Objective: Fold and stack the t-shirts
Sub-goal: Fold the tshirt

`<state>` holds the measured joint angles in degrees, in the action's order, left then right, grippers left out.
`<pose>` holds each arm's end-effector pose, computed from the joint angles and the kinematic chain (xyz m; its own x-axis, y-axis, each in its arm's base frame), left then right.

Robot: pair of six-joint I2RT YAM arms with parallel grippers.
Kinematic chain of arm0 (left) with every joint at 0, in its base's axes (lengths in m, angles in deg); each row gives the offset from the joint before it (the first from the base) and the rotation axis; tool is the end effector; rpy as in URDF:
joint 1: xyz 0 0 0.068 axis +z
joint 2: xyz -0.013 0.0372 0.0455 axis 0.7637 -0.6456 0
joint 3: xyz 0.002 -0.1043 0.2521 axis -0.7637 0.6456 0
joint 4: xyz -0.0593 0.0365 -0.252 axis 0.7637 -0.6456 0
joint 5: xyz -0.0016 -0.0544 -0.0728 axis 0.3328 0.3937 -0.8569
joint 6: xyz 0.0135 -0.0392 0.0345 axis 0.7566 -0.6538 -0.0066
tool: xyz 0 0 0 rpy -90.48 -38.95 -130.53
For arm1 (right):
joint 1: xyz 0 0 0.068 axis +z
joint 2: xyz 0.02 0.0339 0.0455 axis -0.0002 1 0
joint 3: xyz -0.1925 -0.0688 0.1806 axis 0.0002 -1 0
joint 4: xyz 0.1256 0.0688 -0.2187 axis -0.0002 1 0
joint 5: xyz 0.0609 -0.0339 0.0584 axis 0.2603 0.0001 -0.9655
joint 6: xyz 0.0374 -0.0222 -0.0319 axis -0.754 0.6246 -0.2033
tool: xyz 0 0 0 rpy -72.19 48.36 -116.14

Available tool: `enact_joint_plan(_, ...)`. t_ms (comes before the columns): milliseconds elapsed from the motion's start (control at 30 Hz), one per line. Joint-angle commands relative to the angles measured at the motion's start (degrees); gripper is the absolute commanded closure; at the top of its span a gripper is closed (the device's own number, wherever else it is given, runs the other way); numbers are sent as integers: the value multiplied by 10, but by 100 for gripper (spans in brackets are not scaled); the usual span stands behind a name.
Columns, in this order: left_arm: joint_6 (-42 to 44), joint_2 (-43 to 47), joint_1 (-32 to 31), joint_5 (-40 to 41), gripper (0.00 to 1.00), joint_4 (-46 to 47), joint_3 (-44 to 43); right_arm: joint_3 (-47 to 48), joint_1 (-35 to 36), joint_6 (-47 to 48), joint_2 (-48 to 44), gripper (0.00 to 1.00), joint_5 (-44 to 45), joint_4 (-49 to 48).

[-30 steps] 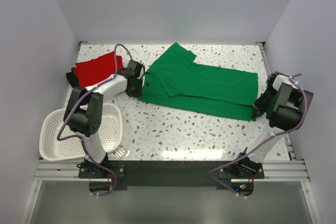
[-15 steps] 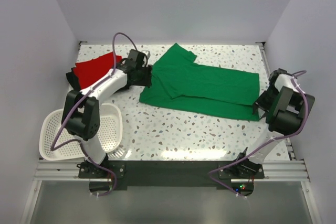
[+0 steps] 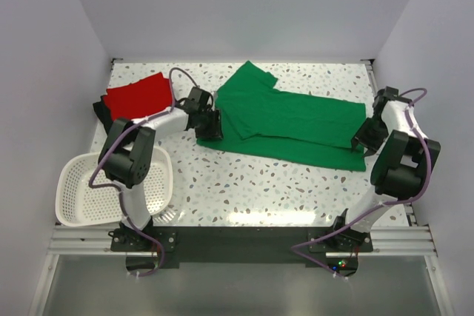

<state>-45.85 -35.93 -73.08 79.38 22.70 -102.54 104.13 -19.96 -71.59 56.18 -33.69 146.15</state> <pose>0.3528 -0.1585 0.1598 -0.9180 -0.0722 -0.3901 0.0770 0.9322 -0.3536 0.3022 -0.1129 0.2121 -0.7368 0.6607 -0.1433 0.6710 0.7406 -0.0354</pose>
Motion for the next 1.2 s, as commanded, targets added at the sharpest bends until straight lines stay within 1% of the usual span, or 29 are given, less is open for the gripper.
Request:
enact_joint_plan(0, -5, 0, -3, 0, 48, 35, 26, 24, -3, 2, -2, 58, 22, 27)
enact_joint_plan(133, -6, 7, -2, 2, 48, 43, 52, 4, -3, 6, -13, 59, 28, 30)
enact_joint_plan(233, -11, 13, -2, 5, 48, 48, 64, -18, -3, 2, -23, 59, -1, 3)
enact_joint_plan(333, -12, 16, -2, 9, 48, 47, 71, -20, -3, -9, -8, 59, -25, -18)
enact_joint_plan(500, -11, 25, -2, 23, 48, 41, 80, -4, -3, -20, 29, 63, -38, -43)
enact_joint_plan(733, -9, 30, -2, 30, 47, 33, 80, 30, -3, -22, 78, 65, -33, -52)
enact_joint_plan(933, -9, 42, -2, 44, 47, 20, 81, 47, -4, -25, 102, 66, -30, -57)
enact_joint_plan(1167, 18, 62, -6, 61, 46, -5, 67, 75, -3, -29, 122, 67, -33, -58)
